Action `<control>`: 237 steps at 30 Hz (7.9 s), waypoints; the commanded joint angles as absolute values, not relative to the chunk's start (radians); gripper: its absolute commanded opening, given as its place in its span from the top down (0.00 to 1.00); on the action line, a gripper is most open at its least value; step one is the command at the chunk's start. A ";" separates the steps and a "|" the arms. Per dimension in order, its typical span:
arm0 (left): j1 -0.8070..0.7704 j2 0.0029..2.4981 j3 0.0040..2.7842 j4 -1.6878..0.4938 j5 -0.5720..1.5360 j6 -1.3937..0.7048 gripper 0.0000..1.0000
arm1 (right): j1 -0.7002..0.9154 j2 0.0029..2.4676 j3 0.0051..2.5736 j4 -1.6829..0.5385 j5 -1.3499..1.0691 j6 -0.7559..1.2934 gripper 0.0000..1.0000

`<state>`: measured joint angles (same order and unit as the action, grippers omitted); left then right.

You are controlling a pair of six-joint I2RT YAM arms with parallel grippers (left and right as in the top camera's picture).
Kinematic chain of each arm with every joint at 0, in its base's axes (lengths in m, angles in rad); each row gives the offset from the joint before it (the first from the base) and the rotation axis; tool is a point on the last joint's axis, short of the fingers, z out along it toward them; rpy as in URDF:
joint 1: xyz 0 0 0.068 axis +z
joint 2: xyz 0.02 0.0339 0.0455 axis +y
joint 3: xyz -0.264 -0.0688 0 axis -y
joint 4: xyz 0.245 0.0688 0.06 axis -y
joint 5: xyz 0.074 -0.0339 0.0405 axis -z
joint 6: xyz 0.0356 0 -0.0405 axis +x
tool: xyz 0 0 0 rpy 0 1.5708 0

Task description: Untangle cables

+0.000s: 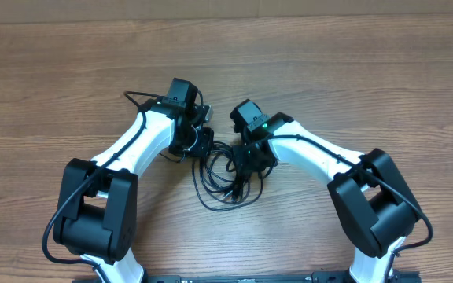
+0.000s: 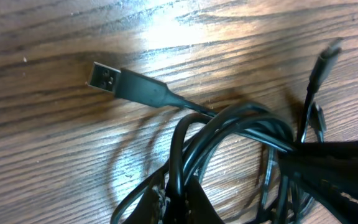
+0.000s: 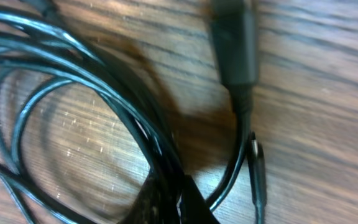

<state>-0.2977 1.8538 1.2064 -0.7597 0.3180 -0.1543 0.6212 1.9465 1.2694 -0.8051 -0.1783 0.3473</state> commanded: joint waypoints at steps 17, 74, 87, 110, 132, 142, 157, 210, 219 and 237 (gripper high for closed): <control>-0.287 1.861 1.213 -0.747 0.304 -0.161 0.96 | 0.583 1.777 1.430 -0.961 -0.098 0.488 0.76; -0.297 1.967 1.213 -0.715 0.211 -0.082 0.96 | 0.682 1.860 1.098 -0.659 0.082 0.619 0.96; -0.064 1.927 1.216 -0.823 0.226 -0.215 0.96 | 0.415 1.859 1.103 -0.815 0.250 0.751 0.96; -0.159 1.927 1.216 -0.781 0.446 -0.142 0.96 | 0.610 1.853 1.256 -0.768 -0.177 0.310 0.48; -0.159 1.927 1.216 -0.782 0.445 -0.142 0.96 | 0.658 1.964 1.243 -0.689 0.032 0.539 0.96; -0.155 1.927 1.216 -0.838 0.334 -0.159 0.96 | 0.431 1.855 1.292 -0.921 0.194 0.786 0.96; -0.162 1.927 1.216 -0.838 0.307 -0.201 0.96 | 0.289 1.855 1.279 -0.947 -0.182 0.461 0.95; -0.165 1.927 1.216 -0.832 0.315 -0.202 0.96 | 0.643 1.959 1.329 -0.897 0.279 0.890 0.96; -0.165 1.927 1.216 -0.835 0.314 -0.202 0.96 | 0.456 1.907 1.331 -1.021 0.315 0.947 0.96; -0.164 1.927 1.216 -0.845 0.310 -0.202 0.96 | 0.220 1.903 1.331 -1.121 0.321 0.916 0.96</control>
<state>-0.2165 1.9423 1.2163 -0.8200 0.5049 -0.1879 0.3328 1.9270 1.3483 -1.0851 0.0658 0.8894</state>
